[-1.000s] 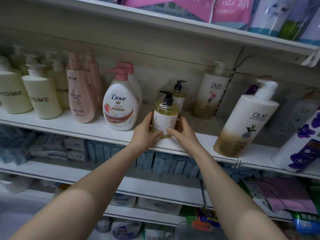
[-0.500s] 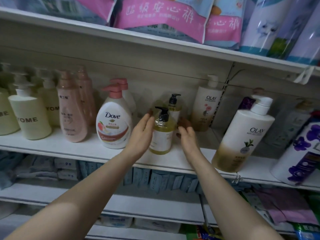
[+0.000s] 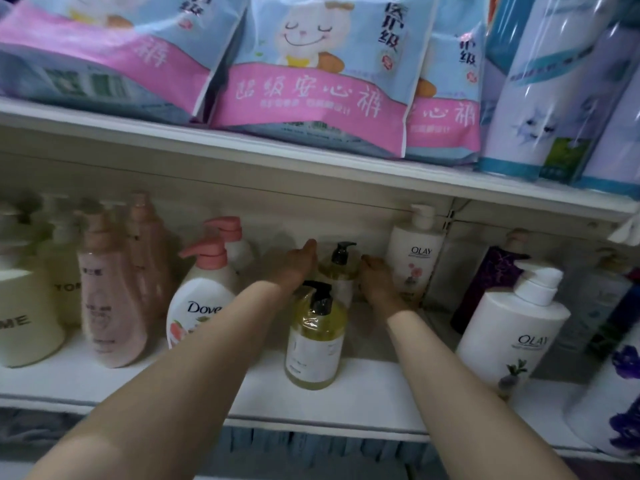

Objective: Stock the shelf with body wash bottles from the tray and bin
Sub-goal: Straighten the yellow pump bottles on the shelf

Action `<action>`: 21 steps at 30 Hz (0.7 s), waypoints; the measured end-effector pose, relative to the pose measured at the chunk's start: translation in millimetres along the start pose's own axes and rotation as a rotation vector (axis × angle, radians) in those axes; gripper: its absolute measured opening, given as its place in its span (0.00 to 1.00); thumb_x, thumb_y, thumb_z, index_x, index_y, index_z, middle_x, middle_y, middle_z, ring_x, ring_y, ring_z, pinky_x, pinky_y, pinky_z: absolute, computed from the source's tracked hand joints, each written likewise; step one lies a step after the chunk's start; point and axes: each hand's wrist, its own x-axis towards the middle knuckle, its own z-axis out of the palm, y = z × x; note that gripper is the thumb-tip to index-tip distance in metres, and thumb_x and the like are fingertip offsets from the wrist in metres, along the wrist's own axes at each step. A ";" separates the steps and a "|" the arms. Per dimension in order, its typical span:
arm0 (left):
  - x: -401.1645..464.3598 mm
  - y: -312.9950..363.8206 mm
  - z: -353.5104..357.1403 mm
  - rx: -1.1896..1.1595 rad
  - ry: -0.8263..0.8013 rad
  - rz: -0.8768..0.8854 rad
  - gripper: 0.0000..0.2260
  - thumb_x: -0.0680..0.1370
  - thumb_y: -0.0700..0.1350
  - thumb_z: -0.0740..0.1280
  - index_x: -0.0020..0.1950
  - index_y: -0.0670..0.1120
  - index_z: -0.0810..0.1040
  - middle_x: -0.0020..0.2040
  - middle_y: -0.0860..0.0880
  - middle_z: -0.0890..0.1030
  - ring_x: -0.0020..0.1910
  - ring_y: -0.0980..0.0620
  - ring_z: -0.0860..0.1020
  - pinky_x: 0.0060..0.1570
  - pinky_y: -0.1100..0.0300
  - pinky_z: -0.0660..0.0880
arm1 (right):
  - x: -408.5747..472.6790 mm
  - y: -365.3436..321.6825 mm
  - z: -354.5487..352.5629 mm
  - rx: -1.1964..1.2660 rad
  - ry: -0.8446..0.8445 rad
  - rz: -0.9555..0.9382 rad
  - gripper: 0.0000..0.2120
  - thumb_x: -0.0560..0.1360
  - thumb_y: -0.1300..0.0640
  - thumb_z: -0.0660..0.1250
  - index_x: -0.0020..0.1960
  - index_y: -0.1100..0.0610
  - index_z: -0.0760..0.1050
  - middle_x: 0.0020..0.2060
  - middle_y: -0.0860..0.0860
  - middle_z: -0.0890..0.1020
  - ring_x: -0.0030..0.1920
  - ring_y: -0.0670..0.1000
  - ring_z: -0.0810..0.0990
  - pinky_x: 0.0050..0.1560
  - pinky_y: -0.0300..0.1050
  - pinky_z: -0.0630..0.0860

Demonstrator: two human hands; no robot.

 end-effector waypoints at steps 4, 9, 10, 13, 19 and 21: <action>14.8 -11.6 2.8 -0.113 -0.047 -0.116 0.23 0.78 0.62 0.60 0.52 0.43 0.81 0.52 0.43 0.83 0.51 0.44 0.81 0.60 0.48 0.76 | 8.8 5.6 5.4 -0.002 -0.067 0.022 0.18 0.84 0.56 0.52 0.67 0.63 0.73 0.66 0.59 0.75 0.67 0.57 0.73 0.70 0.50 0.68; 25.0 -12.1 6.3 -0.219 -0.089 -0.140 0.22 0.81 0.60 0.57 0.51 0.42 0.77 0.49 0.45 0.80 0.49 0.47 0.79 0.57 0.53 0.75 | 55.8 60.6 18.2 0.143 -0.062 0.026 0.30 0.72 0.37 0.55 0.69 0.48 0.74 0.66 0.54 0.79 0.66 0.55 0.76 0.71 0.57 0.69; 25.5 -14.0 6.1 -0.236 -0.097 -0.136 0.21 0.81 0.60 0.57 0.49 0.43 0.76 0.47 0.46 0.80 0.47 0.48 0.78 0.56 0.54 0.74 | 48.5 57.7 16.4 0.163 -0.077 0.049 0.26 0.74 0.38 0.56 0.65 0.48 0.76 0.62 0.54 0.81 0.63 0.55 0.78 0.69 0.58 0.72; 19.3 -20.2 1.4 -0.283 -0.128 -0.122 0.22 0.81 0.60 0.58 0.52 0.42 0.77 0.50 0.43 0.82 0.50 0.45 0.80 0.57 0.53 0.75 | 6.5 24.6 12.7 0.272 -0.093 0.089 0.16 0.82 0.48 0.56 0.58 0.56 0.78 0.53 0.60 0.83 0.54 0.58 0.82 0.58 0.55 0.79; 10.8 -27.5 -3.7 -0.297 -0.018 -0.111 0.21 0.80 0.61 0.60 0.52 0.42 0.77 0.39 0.45 0.82 0.38 0.47 0.80 0.42 0.56 0.77 | -13.4 22.2 16.9 0.369 -0.163 0.147 0.17 0.85 0.53 0.54 0.62 0.61 0.77 0.52 0.57 0.83 0.45 0.50 0.81 0.43 0.41 0.77; 5.8 -28.9 -6.1 -0.324 0.000 -0.120 0.21 0.79 0.62 0.60 0.48 0.44 0.76 0.33 0.47 0.80 0.34 0.48 0.78 0.40 0.55 0.76 | -18.5 23.2 18.4 0.360 -0.170 0.151 0.17 0.85 0.52 0.53 0.62 0.58 0.76 0.48 0.53 0.82 0.44 0.47 0.80 0.41 0.39 0.76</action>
